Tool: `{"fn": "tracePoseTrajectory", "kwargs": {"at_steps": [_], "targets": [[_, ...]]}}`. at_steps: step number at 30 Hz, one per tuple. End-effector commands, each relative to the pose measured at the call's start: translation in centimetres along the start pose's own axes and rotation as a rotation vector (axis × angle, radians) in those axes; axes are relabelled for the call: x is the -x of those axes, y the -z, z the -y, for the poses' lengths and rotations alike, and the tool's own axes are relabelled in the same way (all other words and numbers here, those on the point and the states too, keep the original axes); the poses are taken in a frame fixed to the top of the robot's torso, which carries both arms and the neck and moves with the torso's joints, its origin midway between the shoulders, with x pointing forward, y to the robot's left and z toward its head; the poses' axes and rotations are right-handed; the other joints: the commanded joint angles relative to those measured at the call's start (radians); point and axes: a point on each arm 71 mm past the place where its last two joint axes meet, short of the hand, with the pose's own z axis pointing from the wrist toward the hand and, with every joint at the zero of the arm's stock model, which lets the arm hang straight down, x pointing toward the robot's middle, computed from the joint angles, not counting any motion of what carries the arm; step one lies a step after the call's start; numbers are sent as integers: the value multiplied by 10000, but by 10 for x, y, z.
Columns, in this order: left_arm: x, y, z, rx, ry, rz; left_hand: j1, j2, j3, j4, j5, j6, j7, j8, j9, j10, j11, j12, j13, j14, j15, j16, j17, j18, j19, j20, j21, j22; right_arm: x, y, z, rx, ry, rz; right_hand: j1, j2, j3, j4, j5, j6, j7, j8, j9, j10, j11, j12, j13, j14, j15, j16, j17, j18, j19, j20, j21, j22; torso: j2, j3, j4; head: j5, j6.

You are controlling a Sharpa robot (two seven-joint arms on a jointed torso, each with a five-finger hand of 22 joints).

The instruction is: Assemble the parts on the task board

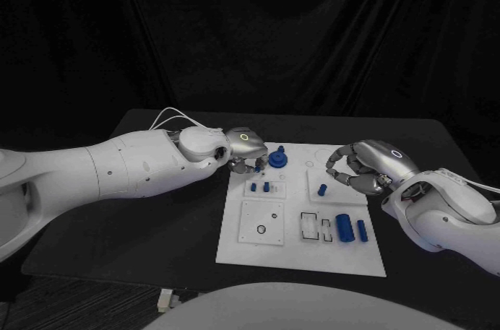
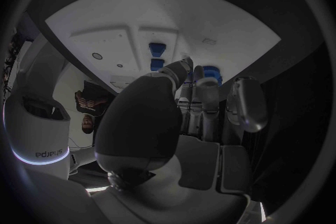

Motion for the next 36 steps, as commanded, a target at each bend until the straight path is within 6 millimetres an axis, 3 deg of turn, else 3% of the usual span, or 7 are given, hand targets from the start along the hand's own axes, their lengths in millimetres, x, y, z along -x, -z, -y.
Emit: {"fn": "tracePoseTrajectory", "kwargs": {"at_steps": [1, 36], "targets": [[-2, -2, 2, -106, 35, -101, -68, 28, 20, -44, -12, -68, -11, -44, 6, 70, 15, -60, -16, -69, 11, -36, -10, 119, -95, -7, -63, 1540, -1, 0, 0, -89, 45, -36, 69, -15, -55, 2, 5, 60, 9, 24, 9, 938, -71, -58, 2477, 1040, -60, 30, 2635, 69, -5, -40, -38, 1606, -4, 0, -3, -8, -1], [-3, -6, 14, -216, 95, 433, -106, 33, 95, -121, -22, 63, 61, -18, 14, 388, 66, -10, -51, -29, 18, 6, -19, 106, -51, -3, -11, 1568, -2, 0, 2, -135, 77, -84, 78, -11, -51, -2, 5, 63, 9, 23, 8, 936, -71, -61, 2473, 1040, -61, 30, 2635, 71, -10, -42, -51, 1603, -13, -1, 1, -10, -1]]}}
